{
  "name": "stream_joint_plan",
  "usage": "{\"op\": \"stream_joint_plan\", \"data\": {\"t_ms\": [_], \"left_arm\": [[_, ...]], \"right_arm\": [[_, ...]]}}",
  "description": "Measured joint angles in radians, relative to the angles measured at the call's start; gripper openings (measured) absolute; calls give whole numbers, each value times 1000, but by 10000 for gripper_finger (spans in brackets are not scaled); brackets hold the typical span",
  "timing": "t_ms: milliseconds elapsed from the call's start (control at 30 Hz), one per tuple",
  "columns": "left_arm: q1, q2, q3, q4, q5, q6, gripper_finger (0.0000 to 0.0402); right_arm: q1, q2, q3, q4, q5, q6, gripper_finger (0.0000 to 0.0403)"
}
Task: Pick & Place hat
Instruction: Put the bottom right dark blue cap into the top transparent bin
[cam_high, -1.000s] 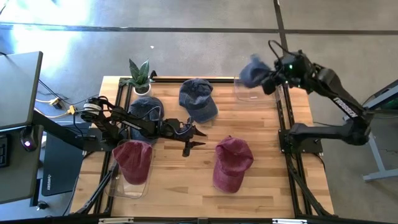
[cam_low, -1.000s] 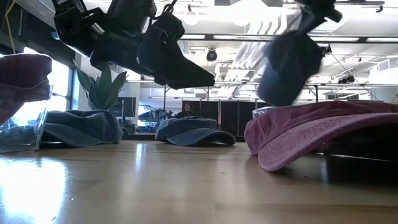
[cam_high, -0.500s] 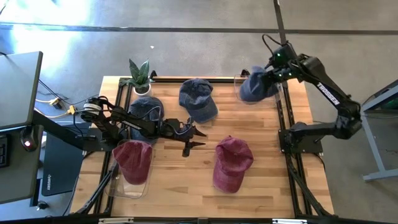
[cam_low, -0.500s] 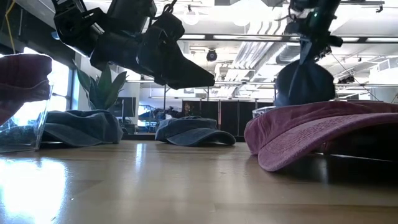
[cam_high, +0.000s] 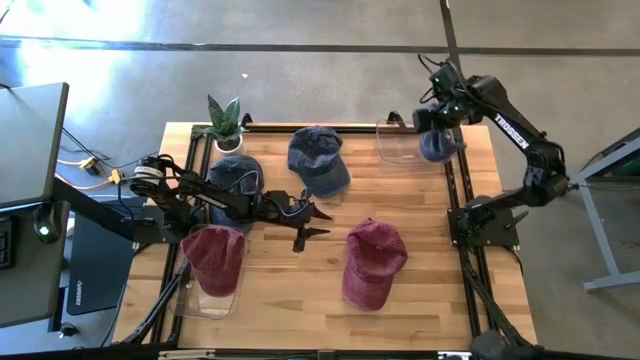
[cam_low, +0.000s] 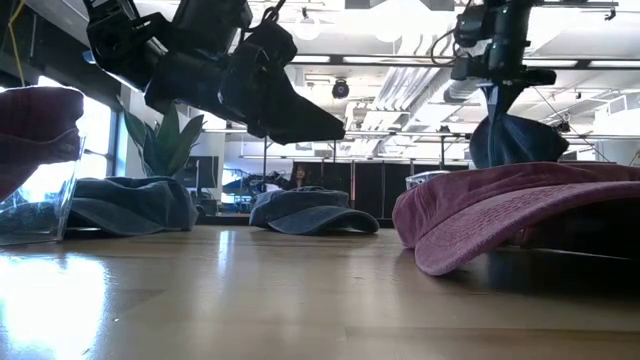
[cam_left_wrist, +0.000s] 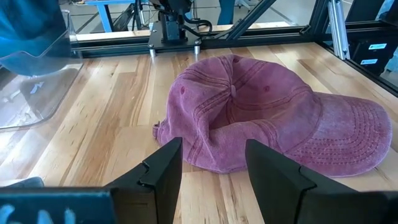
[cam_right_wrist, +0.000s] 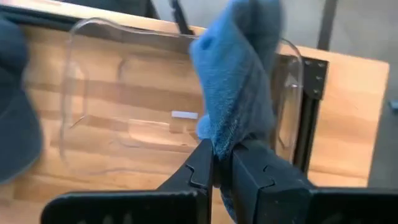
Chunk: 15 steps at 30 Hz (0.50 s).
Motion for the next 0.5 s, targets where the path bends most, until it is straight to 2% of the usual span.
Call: {"op": "stream_joint_plan", "data": {"t_ms": [300, 400, 500], "left_arm": [[0, 0, 0, -5, 0, 0, 170], [0, 0, 0, -7, 3, 0, 170], [0, 0, 0, -7, 10, 0, 170]], "right_arm": [[0, 98, 9, -24, 91, 119, 34], [0, 101, 9, -13, 106, 118, 35], [-3, 101, 10, -12, 94, 97, 54]]}}
